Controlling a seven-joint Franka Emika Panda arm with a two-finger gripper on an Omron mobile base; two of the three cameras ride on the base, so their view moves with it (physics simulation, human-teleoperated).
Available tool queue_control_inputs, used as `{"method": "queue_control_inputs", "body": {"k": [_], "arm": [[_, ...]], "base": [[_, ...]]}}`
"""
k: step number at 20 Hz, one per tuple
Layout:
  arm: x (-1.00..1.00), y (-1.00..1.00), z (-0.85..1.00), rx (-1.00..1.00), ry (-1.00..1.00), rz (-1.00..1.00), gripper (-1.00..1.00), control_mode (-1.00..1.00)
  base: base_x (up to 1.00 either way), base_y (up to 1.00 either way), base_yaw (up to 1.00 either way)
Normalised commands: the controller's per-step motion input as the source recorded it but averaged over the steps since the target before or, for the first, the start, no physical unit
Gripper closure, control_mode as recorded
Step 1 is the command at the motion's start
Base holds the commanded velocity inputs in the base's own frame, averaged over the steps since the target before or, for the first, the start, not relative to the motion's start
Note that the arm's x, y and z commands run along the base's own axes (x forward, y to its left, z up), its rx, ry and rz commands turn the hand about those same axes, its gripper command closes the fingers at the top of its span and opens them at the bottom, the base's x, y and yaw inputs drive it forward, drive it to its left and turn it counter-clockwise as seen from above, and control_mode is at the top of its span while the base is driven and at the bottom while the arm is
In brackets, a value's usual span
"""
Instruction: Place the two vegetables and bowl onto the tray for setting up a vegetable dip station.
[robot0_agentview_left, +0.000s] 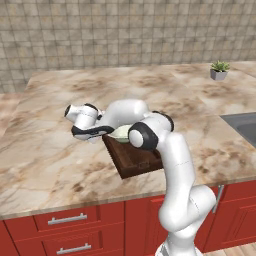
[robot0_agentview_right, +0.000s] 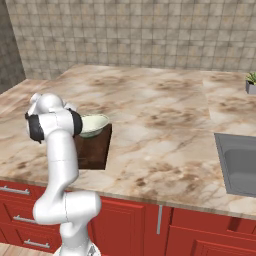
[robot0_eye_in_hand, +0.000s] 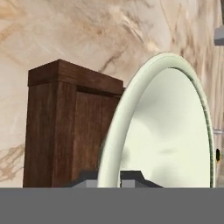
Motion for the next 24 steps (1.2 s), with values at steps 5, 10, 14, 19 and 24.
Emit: {"method": "queue_control_inputs", "body": {"k": [5,10,14,19,24], "arm": [[-0.02,-0.02,-0.19,0.01,-0.13,0.00,1.00,-1.00],[0.00,-0.01,-0.06,0.03,-0.07,0.00,1.00,-1.00],[0.00,0.00,0.00,0.00,-0.01,0.00,-1.00,-1.00],[0.00,-0.07,0.00,0.00,0.00,0.00,-1.00,-1.00],[0.00,0.00,0.14,0.02,0.04,0.00,-1.00,-1.00]], "base": [[0.00,0.00,0.00],[0.00,0.00,0.00],[0.00,0.00,0.00],[0.00,0.00,0.00],[0.00,0.00,0.00]]}}
